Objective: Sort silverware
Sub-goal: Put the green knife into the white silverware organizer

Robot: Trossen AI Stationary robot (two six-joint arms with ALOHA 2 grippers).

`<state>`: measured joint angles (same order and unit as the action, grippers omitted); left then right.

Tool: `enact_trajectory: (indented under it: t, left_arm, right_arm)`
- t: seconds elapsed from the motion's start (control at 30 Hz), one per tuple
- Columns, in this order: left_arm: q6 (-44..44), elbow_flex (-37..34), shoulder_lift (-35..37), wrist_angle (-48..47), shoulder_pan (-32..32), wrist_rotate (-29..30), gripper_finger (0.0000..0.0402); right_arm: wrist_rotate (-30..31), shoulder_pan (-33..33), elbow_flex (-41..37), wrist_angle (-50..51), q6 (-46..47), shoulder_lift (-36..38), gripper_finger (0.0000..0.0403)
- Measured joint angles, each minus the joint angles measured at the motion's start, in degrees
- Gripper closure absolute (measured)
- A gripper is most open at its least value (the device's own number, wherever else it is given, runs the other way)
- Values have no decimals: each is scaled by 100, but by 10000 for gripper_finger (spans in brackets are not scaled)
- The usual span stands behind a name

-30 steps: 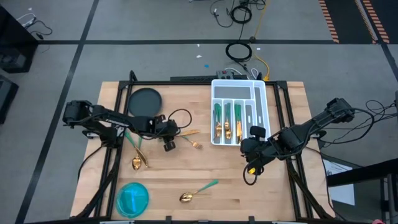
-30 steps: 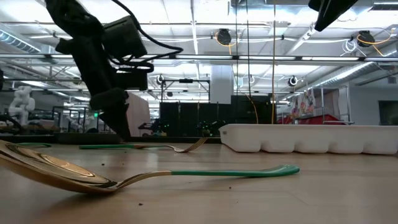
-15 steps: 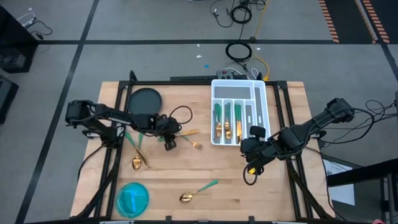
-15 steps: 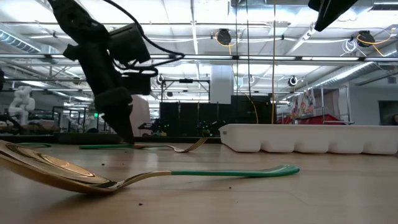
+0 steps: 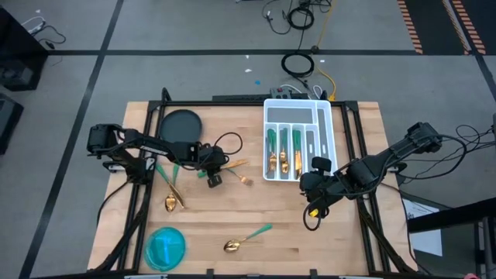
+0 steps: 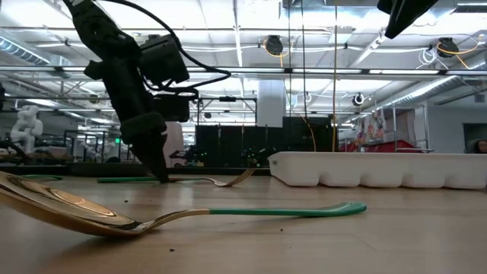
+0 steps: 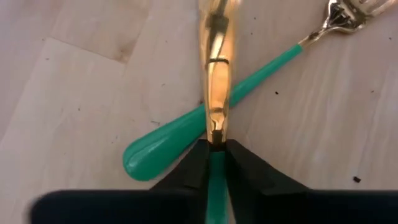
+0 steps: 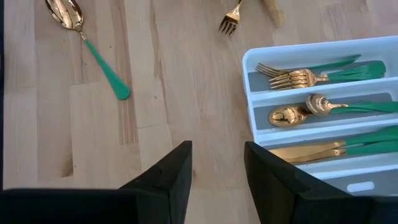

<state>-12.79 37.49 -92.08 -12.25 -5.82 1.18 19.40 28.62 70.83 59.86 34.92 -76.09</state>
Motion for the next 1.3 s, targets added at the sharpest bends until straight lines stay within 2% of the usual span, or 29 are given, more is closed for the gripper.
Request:
enact_trajectory:
  t: [0.07, 0.33, 0.63, 0.97, 1.1, 1.3]
  left_arm:
    - [-14, -4, -2, -15, 0, -11, 376]
    - [-135, -10, 48, -102, 11, -52, 376]
    - [-346, 66, 555, -510, 42, -290, 376]
    - [-514, 105, 999, -631, 244, -164, 376]
    - [-462, 369, 1128, -703, 334, -75, 376]
    - [66, 1064, 1135, -710, 372, 96, 376]
  right_arm:
    - [0, 0, -2, 0, 0, 0, 264]
    - [0, 0, -2, 0, 44, 0, 264]
    - [0, 0, -2, 2, 44, 0, 264]
    - [6, 0, -2, 52, 9, 4, 264]
    - [21, 0, -2, 198, 42, 151, 264]
    - [142, 12, -2, 387, 228, 570, 264]
